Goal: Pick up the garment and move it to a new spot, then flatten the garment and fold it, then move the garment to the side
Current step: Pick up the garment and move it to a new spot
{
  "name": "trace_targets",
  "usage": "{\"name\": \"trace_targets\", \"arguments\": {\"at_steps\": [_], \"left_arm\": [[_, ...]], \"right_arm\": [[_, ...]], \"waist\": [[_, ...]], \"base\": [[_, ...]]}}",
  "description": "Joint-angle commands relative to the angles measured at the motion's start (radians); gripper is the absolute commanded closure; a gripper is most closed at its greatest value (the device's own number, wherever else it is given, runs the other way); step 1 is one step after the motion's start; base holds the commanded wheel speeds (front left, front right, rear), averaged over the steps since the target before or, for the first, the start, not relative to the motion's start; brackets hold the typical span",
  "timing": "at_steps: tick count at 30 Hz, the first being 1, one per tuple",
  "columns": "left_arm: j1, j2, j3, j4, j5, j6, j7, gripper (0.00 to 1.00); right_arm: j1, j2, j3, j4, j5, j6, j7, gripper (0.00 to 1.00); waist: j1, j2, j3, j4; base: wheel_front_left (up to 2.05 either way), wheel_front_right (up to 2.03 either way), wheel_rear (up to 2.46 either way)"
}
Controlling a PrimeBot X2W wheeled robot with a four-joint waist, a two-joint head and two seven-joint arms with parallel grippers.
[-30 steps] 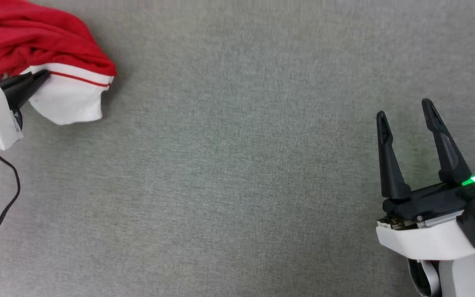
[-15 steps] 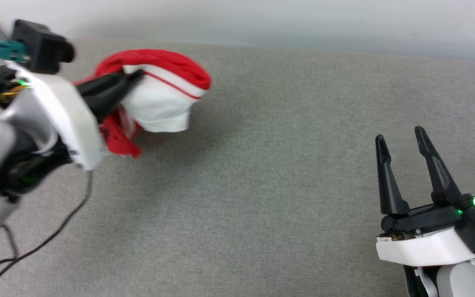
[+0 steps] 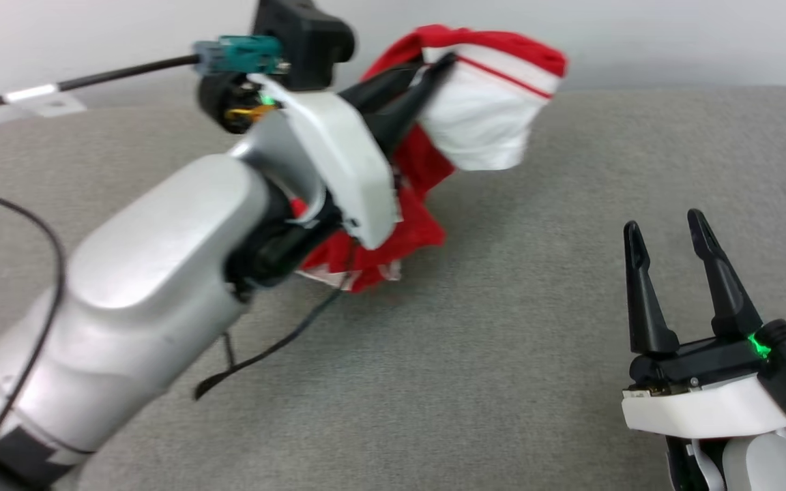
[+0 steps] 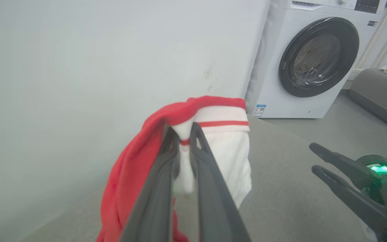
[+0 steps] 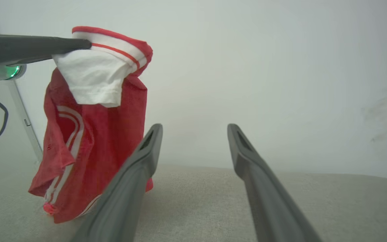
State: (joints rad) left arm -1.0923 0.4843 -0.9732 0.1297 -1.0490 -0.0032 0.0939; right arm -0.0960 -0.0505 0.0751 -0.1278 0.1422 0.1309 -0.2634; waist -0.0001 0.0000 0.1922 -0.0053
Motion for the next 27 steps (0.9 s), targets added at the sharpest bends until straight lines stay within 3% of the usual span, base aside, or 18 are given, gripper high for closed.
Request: {"name": "trace_targets", "arguments": {"at_steps": [1, 6, 8, 14, 17, 22, 27], "left_arm": [[-0.009, -0.015, -0.003, 0.007, 0.004, 0.008, -0.011, 1.00], [-0.004, -0.134, -0.061, 0.073, 0.036, 0.003, -0.032, 1.00], [0.024, -0.172, -0.107, 0.105, 0.052, -0.006, -0.026, 0.00], [0.124, -0.237, -0.194, 0.205, 0.068, -0.051, -0.077, 0.00], [0.150, -0.240, -0.179, 0.231, 0.065, -0.053, -0.131, 0.00], [0.173, -0.178, -0.132, 0.280, 0.112, -0.005, -0.265, 0.00], [0.222, -0.082, -0.056, 0.284, 0.153, 0.078, -0.345, 0.00]], "right_arm": [[-0.009, 0.001, 0.002, -0.003, 0.006, 0.000, -0.002, 0.00], [-0.022, 0.001, -0.005, -0.007, 0.021, 0.000, -0.002, 0.00], [-0.022, 0.001, -0.007, -0.007, 0.024, 0.000, -0.002, 0.00], [-0.022, 0.001, -0.028, 0.002, 0.025, 0.000, -0.002, 0.00], [-0.009, 0.001, -0.040, 0.005, 0.014, 0.000, -0.002, 0.00], [0.019, 0.001, -0.049, 0.012, -0.005, 0.000, -0.002, 0.00], [0.050, 0.001, -0.057, 0.014, -0.027, 0.000, -0.002, 0.00]], "waist": [[0.0001, 0.0000, 0.022, -0.034], [0.0001, 0.0000, 0.051, -0.080], [0.0001, 0.0000, 0.058, -0.091], [0.0001, 0.0000, 0.051, -0.096], [0.0001, 0.0000, 0.032, -0.075], [0.0001, 0.0000, -0.024, -0.025], [0.0001, 0.0000, -0.085, 0.029]], "base": [[0.00, 0.00, 0.00], [0.00, 0.00, 0.00], [0.00, 0.00, 0.00], [0.00, 0.00, 0.00], [0.00, 0.00, 0.00], [0.00, 0.00, 0.00], [0.00, 0.00, 0.00]]}}
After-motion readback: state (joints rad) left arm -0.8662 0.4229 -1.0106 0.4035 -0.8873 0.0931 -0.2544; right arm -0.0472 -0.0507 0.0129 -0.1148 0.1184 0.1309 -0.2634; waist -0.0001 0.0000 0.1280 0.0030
